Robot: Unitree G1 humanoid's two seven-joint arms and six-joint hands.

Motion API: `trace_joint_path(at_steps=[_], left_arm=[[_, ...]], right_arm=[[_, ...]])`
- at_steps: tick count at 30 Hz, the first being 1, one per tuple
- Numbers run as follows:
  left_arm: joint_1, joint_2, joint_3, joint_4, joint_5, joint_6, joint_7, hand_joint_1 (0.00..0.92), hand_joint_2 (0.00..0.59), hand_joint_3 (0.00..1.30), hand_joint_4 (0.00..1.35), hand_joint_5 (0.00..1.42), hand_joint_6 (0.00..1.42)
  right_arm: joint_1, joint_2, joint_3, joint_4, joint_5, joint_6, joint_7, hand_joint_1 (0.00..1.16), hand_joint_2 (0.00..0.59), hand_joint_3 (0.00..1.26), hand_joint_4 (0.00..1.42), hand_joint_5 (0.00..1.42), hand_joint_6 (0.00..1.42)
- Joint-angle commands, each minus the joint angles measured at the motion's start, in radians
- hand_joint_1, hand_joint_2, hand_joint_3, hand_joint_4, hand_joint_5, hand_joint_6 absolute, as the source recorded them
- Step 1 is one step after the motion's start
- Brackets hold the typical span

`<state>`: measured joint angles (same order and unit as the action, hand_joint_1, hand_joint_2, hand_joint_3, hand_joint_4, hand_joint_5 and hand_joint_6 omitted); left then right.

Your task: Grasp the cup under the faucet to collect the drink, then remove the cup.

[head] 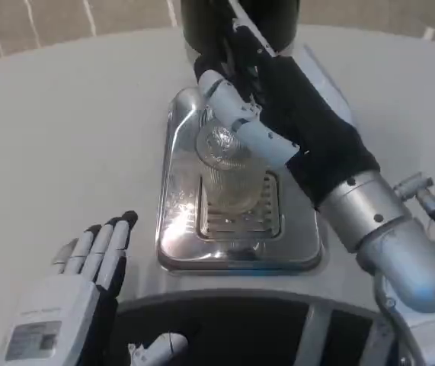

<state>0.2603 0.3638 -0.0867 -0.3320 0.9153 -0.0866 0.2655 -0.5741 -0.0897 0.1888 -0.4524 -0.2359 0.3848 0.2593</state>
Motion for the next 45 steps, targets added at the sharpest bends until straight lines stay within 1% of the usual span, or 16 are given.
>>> trace_joint_path(at_steps=[1, 3, 5, 8, 10, 11, 14, 17, 20, 23, 26, 31, 34, 35, 39, 45], left_arm=[[0.004, -0.002, 0.002, 0.018, 0.005, 0.015, 0.001, 0.0, 0.147, 0.0, 0.0, 0.01, 0.07], [0.004, -0.01, 0.003, 0.026, 0.003, 0.016, 0.017, 0.0, 0.147, 0.0, 0.0, 0.01, 0.08], [0.003, -0.018, 0.006, 0.036, 0.001, 0.016, 0.038, 0.0, 0.147, 0.0, 0.0, 0.02, 0.09], [-0.006, -0.024, 0.012, 0.053, 0.0, 0.024, 0.049, 0.0, 0.146, 0.0, 0.0, 0.03, 0.1], [-0.015, -0.028, 0.016, 0.062, -0.006, 0.03, 0.053, 0.0, 0.146, 0.0, 0.0, 0.03, 0.1], [-0.024, -0.031, 0.019, 0.072, -0.011, 0.035, 0.054, 0.0, 0.146, 0.0, 0.0, 0.03, 0.1], [-0.045, -0.037, 0.024, 0.091, -0.015, 0.047, 0.062, 0.0, 0.145, 0.0, 0.0, 0.03, 0.1], [-0.08, -0.044, 0.031, 0.113, -0.019, 0.061, 0.07, 0.0, 0.145, 0.0, 0.0, 0.03, 0.1], [-0.114, -0.046, 0.04, 0.133, -0.035, 0.063, 0.075, 0.0, 0.143, 0.0, 0.0, 0.03, 0.1], [-0.182, -0.036, 0.054, 0.218, -0.132, 0.02, 0.058, 0.0, 0.135, 0.0, 0.0, 0.02, 0.1], [-0.225, -0.027, 0.05, 0.265, -0.169, 0.003, 0.065, 0.0, 0.129, 0.0, 0.0, 0.02, 0.09], [-0.277, -0.029, 0.032, 0.3, -0.177, -0.008, 0.079, 0.0, 0.116, 0.0, 0.0, 0.02, 0.09], [-0.317, -0.036, 0.007, 0.328, -0.15, 0.006, 0.086, 0.0, 0.102, 0.0, 0.0, 0.02, 0.09], [-0.327, -0.037, 0.0, 0.336, -0.144, 0.009, 0.09, 0.0, 0.092, 0.0, 0.0, 0.02, 0.09], [-0.369, -0.045, -0.025, 0.367, -0.143, 0.007, 0.102, 0.0, 0.087, 0.0, 0.0, 0.02, 0.09], [-0.428, -0.052, -0.043, 0.423, -0.167, -0.004, 0.102, 0.093, 0.061, 0.0, 0.0, 0.02, 0.09]], right_arm=[[-0.033, -0.06, 0.067, -0.031, -0.022, 0.031, 0.073, 0.21, 0.556, 0.0, 0.0, 0.0, 0.0], [-0.046, -0.098, 0.097, -0.053, -0.072, 0.037, 0.086, 0.16, 0.55, 0.0, 0.0, 0.0, 0.0], [-0.06, -0.143, 0.141, -0.083, -0.158, 0.042, 0.099, 0.14, 0.549, 0.0, 0.0, 0.0, 0.0], [-0.087, -0.187, 0.203, -0.113, -0.274, 0.073, 0.138, 0.1, 0.536, 0.0, 0.0, 0.0, 0.0], [-0.103, -0.2, 0.233, -0.123, -0.335, 0.093, 0.17, 0.1, 0.537, 0.0, 0.0, 0.0, 0.0], [-0.109, -0.21, 0.25, -0.123, -0.369, 0.094, 0.187, 0.09, 0.549, 0.0, 0.0, 0.0, 0.0], [-0.109, -0.225, 0.269, -0.12, -0.435, 0.083, 0.212, 0.08, 0.553, 0.0, 0.0, 0.0, 0.0], [-0.087, -0.246, 0.264, -0.119, -0.492, 0.052, 0.211, 0.06, 0.562, 0.0, 0.0, 0.0, 0.0], [-0.077, -0.258, 0.252, -0.112, -0.518, 0.031, 0.216, 0.05, 0.562, 0.0, 0.0, 0.0, 0.0], [-0.08, -0.268, 0.245, -0.095, -0.536, 0.022, 0.239, 0.05, 0.558, 0.0, 0.0, 0.0, 0.0], [-0.08, -0.266, 0.241, -0.088, -0.548, 0.003, 0.246, 0.06, 0.558, 0.0, 0.0, 0.0, 0.0], [-0.077, -0.256, 0.239, -0.082, -0.572, -0.02, 0.247, 0.1, 0.562, 0.0, 0.0, 0.0, 0.0], [-0.088, -0.247, 0.238, -0.071, -0.573, -0.027, 0.256, 0.1, 0.561, 0.0, 0.0, 0.0, 0.0], [-0.092, -0.243, 0.237, -0.069, -0.575, -0.029, 0.261, 0.13, 0.568, 0.0, 0.0, 0.0, 0.0], [-0.111, -0.228, 0.234, -0.058, -0.585, -0.035, 0.273, 0.14, 0.567, 0.0, 0.0, 0.0, 0.0], [-0.123, -0.214, 0.225, -0.048, -0.589, -0.037, 0.29, 0.15, 0.565, 0.0, 0.0, 0.0, 0.0]])
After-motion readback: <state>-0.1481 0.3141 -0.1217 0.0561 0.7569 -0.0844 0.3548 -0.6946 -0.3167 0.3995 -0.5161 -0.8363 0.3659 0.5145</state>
